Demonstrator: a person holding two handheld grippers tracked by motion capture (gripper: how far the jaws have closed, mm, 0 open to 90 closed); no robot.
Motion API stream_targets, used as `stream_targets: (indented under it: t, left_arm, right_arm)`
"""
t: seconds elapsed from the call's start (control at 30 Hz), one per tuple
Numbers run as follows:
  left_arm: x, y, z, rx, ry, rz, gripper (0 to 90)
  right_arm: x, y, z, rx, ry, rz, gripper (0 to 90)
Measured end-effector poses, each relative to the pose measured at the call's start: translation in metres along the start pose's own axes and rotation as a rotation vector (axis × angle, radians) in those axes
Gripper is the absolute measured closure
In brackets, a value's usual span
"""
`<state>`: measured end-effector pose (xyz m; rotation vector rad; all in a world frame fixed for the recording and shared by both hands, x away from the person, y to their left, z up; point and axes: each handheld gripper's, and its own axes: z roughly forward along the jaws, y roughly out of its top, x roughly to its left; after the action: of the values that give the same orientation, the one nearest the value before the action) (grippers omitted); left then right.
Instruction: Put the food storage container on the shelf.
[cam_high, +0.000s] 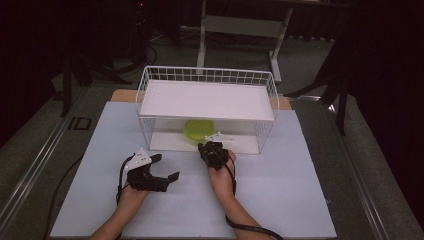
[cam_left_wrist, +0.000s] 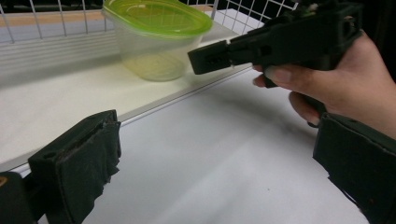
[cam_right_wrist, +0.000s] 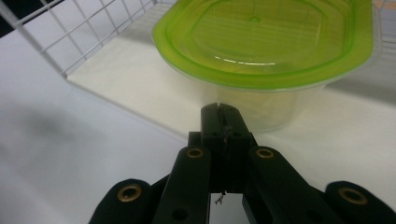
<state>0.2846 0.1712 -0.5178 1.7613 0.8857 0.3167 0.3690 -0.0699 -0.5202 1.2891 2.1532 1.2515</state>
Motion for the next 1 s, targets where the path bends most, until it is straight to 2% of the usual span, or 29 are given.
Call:
stream_targets:
  t: [0.17,0.23,0.37,0.43,0.47,0.53,0.6,0.7,0.73,0.8,0.9,0.97,1.0]
  left_arm:
    - [0.001,0.001,-0.002,-0.011,-0.007,0.005,1.8]
    - [0.001,0.002,-0.002,-0.012,-0.010,0.011,1.7]
    - [0.000,0.005,-0.004,-0.026,-0.025,0.020,1.8]
    - [-0.003,0.007,-0.006,-0.027,-0.037,0.029,1.8]
    - [-0.004,0.008,-0.007,-0.029,-0.046,0.033,1.8]
    - [-0.007,0.010,-0.010,-0.022,-0.061,0.043,1.7]
    - [-0.008,0.010,-0.015,-0.029,-0.070,0.032,1.7]
    - [-0.008,0.010,-0.021,-0.028,-0.070,0.033,1.7]
    - [-0.008,0.010,-0.021,-0.028,-0.070,0.033,1.8]
    - [-0.009,0.012,-0.027,-0.032,-0.079,0.033,1.8]
    - [-0.011,0.015,-0.030,-0.030,-0.082,0.032,1.8]
    - [-0.012,0.017,-0.032,-0.039,-0.065,0.034,1.7]
    - [-0.012,0.018,-0.035,-0.052,-0.075,0.018,1.7]
  right_arm:
    - [-0.005,0.006,0.006,0.006,-0.007,0.035,89.3]
    - [-0.005,0.005,0.003,0.005,0.010,0.055,85.4]
    - [-0.002,-0.004,-0.006,0.027,0.040,0.030,78.6]
    - [-0.001,-0.008,-0.013,0.024,0.041,0.013,73.6]
    - [0.000,-0.011,-0.018,0.022,0.050,0.012,66.6]
    - [0.002,-0.014,-0.026,0.021,0.056,-0.011,58.3]
    - [0.003,-0.017,-0.038,0.009,0.061,-0.037,50.4]
    - [0.001,-0.017,-0.053,-0.017,0.083,-0.029,40.8]
    - [0.001,-0.017,-0.053,-0.017,0.083,-0.029,40.8]
    - [-0.003,-0.018,-0.068,-0.043,0.110,-0.030,28.3]
    - [-0.006,-0.021,-0.077,-0.069,0.149,-0.030,18.6]
    - [-0.006,-0.023,-0.082,-0.087,0.140,-0.044,17.8]
    - [-0.006,-0.024,-0.084,-0.101,0.128,-0.055,17.7]
